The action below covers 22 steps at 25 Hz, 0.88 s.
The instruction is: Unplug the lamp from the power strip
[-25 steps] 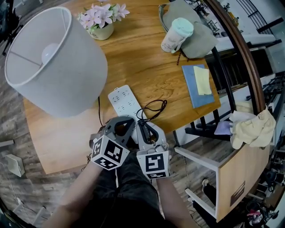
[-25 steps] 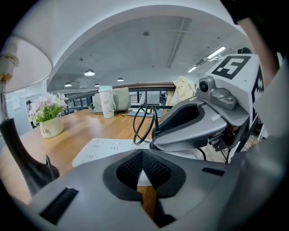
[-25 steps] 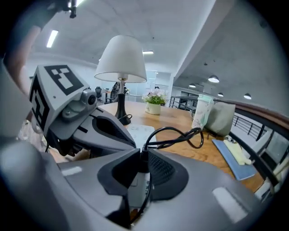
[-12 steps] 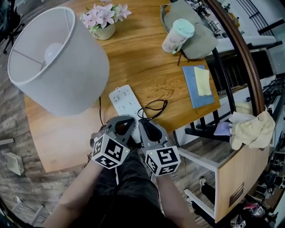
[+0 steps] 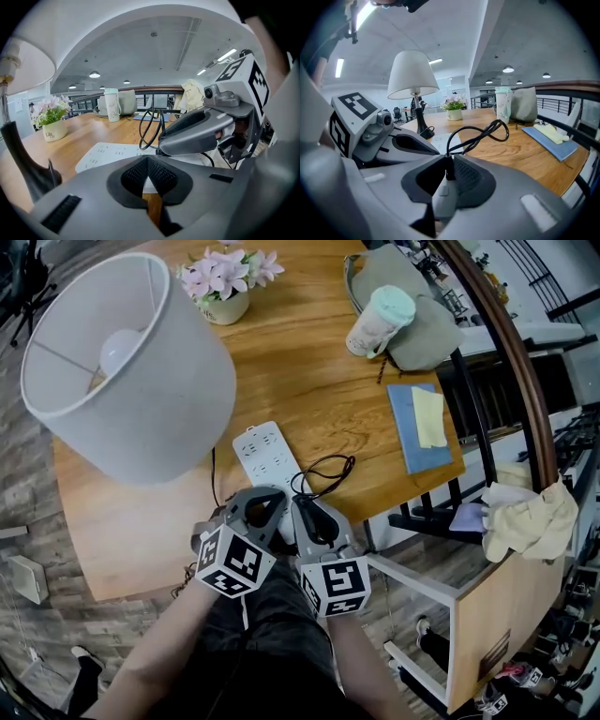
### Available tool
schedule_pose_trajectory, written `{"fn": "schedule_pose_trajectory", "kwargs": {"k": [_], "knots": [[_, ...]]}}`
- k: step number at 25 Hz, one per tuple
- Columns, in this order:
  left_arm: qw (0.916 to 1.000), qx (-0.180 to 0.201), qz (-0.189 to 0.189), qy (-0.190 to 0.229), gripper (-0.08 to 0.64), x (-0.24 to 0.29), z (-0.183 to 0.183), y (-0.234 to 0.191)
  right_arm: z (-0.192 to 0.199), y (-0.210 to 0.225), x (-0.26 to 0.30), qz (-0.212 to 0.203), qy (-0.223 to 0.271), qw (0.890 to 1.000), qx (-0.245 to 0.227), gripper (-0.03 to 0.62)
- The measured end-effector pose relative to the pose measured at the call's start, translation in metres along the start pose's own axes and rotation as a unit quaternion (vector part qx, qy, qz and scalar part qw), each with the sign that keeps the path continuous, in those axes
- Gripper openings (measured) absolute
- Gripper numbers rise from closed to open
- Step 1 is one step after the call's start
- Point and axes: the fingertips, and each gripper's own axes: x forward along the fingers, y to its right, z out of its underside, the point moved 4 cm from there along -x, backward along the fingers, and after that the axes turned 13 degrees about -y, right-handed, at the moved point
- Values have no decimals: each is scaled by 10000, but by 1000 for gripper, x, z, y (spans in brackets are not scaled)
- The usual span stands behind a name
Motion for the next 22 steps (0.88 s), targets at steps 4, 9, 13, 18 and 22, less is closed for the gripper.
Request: {"fn": "schedule_pose_trajectory", "kwargs": {"k": [4,9,13,18,22], "knots": [[10000,-28,26,14,-5,-1,0,-1,0,7,-1,-319,83,9975,629,66],[10000,-7,-14,21,-5,1,-1,0,0,11,-1,-385,88,9954,876,65],[10000,54,-76,-17,-5,1,-1,1,-1,1,-1,0,9,9999,114,64],[10000,49,-60,-33,-5,1,-1,1,0,3,-2,-96,121,9996,254,64],[10000,18,-58,-33,-5,1,-1,1,1,7,-3,-286,169,9975,625,65]]}}
